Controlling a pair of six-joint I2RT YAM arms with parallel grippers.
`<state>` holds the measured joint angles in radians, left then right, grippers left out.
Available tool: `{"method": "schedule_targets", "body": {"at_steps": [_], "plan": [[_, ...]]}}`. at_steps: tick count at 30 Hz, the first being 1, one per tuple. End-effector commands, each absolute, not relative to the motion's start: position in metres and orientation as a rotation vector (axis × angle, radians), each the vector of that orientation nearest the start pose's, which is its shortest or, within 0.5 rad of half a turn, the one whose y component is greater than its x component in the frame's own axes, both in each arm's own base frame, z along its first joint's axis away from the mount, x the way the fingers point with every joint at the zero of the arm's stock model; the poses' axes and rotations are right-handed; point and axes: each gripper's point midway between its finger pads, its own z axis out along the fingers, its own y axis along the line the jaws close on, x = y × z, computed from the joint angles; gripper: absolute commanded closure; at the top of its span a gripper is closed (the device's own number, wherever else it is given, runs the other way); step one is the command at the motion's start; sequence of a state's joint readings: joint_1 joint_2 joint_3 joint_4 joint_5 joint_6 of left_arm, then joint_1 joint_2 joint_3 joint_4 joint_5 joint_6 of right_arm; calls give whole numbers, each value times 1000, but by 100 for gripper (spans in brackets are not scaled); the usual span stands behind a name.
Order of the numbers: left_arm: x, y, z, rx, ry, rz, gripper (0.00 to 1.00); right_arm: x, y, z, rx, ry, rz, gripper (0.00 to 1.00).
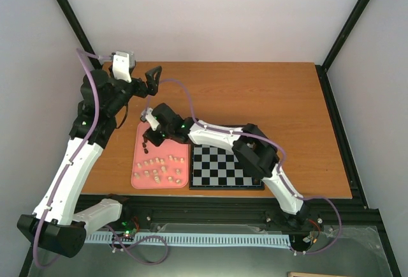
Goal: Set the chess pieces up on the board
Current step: Pick up the chess piece from the storage box.
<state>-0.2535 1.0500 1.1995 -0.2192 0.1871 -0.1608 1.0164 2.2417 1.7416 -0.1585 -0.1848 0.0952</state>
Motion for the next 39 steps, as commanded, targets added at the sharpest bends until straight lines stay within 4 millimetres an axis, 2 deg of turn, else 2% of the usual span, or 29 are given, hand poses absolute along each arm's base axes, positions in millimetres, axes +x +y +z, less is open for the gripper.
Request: {"method": "schedule_targets", "body": {"at_steps": [1, 4, 11, 19, 25, 29, 32, 35, 39], "plan": [[338, -121, 433, 220, 1612, -467, 0, 297, 564, 94, -1239, 2019, 809, 64], [337, -119, 434, 217, 1610, -458, 0, 303, 571, 79, -1251, 2033, 791, 64], [339, -117, 431, 210, 1615, -443, 0, 309, 581, 61, -1264, 2058, 782, 64], [340, -116, 431, 207, 1616, -434, 0, 320, 580, 52, -1232, 2078, 735, 65], [342, -116, 430, 207, 1617, -431, 0, 329, 577, 46, -1198, 2102, 741, 69], [345, -116, 427, 205, 1625, -426, 0, 332, 575, 43, -1192, 2113, 755, 77], [346, -116, 427, 206, 1627, -422, 0, 332, 574, 44, -1199, 2111, 767, 90], [345, -116, 426, 204, 1628, -421, 0, 333, 573, 45, -1200, 2114, 765, 95], [346, -115, 426, 203, 1628, -419, 0, 336, 568, 51, -1176, 2115, 734, 97]]}}
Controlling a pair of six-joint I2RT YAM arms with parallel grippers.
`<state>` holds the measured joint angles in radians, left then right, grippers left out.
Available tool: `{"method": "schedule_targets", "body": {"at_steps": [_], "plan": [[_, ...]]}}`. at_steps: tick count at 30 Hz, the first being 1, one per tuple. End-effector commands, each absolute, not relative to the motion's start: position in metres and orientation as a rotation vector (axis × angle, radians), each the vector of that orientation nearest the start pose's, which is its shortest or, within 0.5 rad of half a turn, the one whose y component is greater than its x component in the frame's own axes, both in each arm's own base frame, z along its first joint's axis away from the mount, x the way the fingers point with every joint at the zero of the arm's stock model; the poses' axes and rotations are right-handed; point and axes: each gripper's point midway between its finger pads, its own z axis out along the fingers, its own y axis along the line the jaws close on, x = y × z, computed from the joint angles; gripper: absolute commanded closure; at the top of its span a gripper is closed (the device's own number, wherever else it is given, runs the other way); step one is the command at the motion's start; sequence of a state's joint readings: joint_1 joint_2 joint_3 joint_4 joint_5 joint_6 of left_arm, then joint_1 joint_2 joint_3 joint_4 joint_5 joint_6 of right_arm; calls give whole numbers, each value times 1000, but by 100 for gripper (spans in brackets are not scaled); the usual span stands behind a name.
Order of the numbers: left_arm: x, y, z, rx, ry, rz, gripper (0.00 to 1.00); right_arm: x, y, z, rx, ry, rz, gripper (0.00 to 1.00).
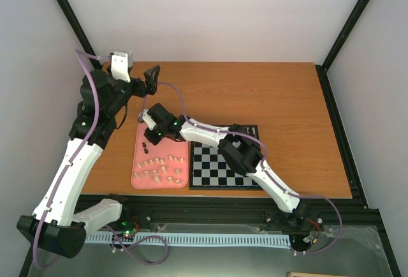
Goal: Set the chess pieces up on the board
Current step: Pick up the chess piece from the storage box.
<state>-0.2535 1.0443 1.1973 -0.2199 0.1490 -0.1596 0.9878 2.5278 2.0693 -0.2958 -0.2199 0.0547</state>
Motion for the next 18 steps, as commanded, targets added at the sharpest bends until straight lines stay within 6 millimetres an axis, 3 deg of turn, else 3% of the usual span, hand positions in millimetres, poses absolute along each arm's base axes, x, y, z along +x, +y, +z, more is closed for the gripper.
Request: {"method": "schedule_targets", "body": {"at_steps": [1, 5, 6, 11, 14, 18], "plan": [[345, -115, 426, 204, 1627, -420, 0, 338, 565, 57, -1162, 2107, 719, 97], [345, -115, 427, 203, 1626, -417, 0, 338, 541, 81, -1095, 2071, 663, 97], [345, -115, 428, 203, 1625, -416, 0, 338, 534, 103, -1064, 2037, 658, 97], [346, -116, 427, 203, 1624, -424, 0, 328, 482, 148, -932, 1981, 606, 97], [349, -119, 424, 208, 1632, -438, 0, 319, 442, 165, -824, 1966, 569, 97], [351, -123, 422, 218, 1639, -455, 0, 306, 378, 162, -692, 2015, 457, 97]]}}
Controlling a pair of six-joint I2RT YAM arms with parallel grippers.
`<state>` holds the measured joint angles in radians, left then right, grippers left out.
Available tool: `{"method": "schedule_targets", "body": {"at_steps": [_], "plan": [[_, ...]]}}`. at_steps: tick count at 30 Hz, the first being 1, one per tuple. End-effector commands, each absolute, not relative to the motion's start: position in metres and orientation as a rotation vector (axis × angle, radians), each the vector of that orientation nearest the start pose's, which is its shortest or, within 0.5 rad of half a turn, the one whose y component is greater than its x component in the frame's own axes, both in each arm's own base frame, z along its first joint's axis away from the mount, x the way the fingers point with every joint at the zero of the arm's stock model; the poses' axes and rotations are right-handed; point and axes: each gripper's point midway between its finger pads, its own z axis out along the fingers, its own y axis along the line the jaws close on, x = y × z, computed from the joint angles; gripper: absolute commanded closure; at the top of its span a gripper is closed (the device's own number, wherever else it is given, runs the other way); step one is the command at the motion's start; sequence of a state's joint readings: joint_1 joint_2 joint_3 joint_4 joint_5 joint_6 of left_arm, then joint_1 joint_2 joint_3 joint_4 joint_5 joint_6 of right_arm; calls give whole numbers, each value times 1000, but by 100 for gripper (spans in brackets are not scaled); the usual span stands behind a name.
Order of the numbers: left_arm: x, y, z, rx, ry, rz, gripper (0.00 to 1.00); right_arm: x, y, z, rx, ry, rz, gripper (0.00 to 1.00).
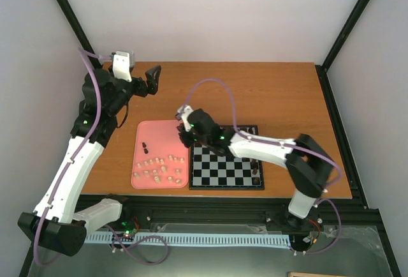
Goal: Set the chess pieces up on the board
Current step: Pick up the chess piece from the storage box, then place the chess piece on the chessboard.
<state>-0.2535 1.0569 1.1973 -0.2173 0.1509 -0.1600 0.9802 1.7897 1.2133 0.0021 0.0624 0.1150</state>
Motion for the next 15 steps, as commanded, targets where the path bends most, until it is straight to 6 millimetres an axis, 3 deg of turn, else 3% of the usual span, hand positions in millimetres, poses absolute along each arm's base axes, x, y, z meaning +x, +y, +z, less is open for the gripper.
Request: {"method": "schedule_targets", "body": {"at_steps": [1, 5, 9, 15], "plan": [[352, -123, 422, 219, 1640, -457, 0, 302, 362, 158, -667, 2038, 426, 97], [355, -125, 420, 222, 1647, -460, 0, 281, 300, 138, -551, 2149, 310, 97], [358, -126, 417, 220, 1655, -462, 0, 255, 255, 122, -447, 2233, 292, 97], [361, -129, 415, 229, 1663, -479, 0, 235, 220, 103, -340, 2325, 255, 97]]}}
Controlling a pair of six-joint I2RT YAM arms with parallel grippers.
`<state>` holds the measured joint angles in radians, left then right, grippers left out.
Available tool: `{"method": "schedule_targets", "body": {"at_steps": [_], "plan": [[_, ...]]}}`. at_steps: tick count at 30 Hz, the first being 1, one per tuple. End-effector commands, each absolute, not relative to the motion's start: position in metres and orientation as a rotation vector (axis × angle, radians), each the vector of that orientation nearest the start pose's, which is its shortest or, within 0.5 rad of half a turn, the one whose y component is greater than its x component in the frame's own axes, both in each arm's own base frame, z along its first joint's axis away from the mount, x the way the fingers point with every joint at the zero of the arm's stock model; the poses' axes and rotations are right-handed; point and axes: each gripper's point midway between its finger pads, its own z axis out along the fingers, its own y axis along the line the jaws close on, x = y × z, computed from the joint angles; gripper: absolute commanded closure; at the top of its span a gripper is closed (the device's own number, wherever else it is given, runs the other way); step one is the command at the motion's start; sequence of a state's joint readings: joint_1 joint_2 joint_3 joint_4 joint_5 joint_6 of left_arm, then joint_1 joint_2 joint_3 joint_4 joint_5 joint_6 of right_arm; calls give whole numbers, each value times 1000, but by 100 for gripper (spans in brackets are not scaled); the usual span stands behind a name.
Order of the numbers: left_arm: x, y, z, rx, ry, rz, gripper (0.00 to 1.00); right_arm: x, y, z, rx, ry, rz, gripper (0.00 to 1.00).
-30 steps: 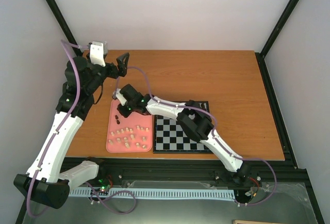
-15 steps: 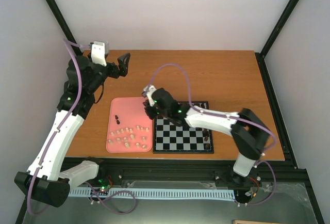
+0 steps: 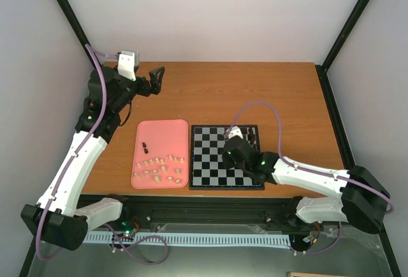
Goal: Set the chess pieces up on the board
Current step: Place the chess piece on the chessboard.
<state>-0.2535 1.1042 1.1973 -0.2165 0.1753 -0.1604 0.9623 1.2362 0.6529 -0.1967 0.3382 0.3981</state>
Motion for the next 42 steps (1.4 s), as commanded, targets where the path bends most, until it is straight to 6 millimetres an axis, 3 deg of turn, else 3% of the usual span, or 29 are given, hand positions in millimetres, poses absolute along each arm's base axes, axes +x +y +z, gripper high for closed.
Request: {"method": "schedule_targets", "body": {"at_steps": [1, 7, 18, 35, 42], "plan": [[362, -129, 414, 228, 1665, -480, 0, 232, 218, 100, -330, 2345, 252, 97], [360, -129, 414, 231, 1662, -478, 0, 222, 202, 83, -275, 2418, 208, 97], [361, -130, 413, 232, 1664, -480, 0, 224, 185, 63, -194, 2450, 111, 97], [365, -130, 410, 228, 1672, -470, 0, 231, 163, 54, -116, 2447, 41, 97], [366, -130, 409, 229, 1674, -469, 0, 232, 155, 60, -79, 2429, 26, 97]]}}
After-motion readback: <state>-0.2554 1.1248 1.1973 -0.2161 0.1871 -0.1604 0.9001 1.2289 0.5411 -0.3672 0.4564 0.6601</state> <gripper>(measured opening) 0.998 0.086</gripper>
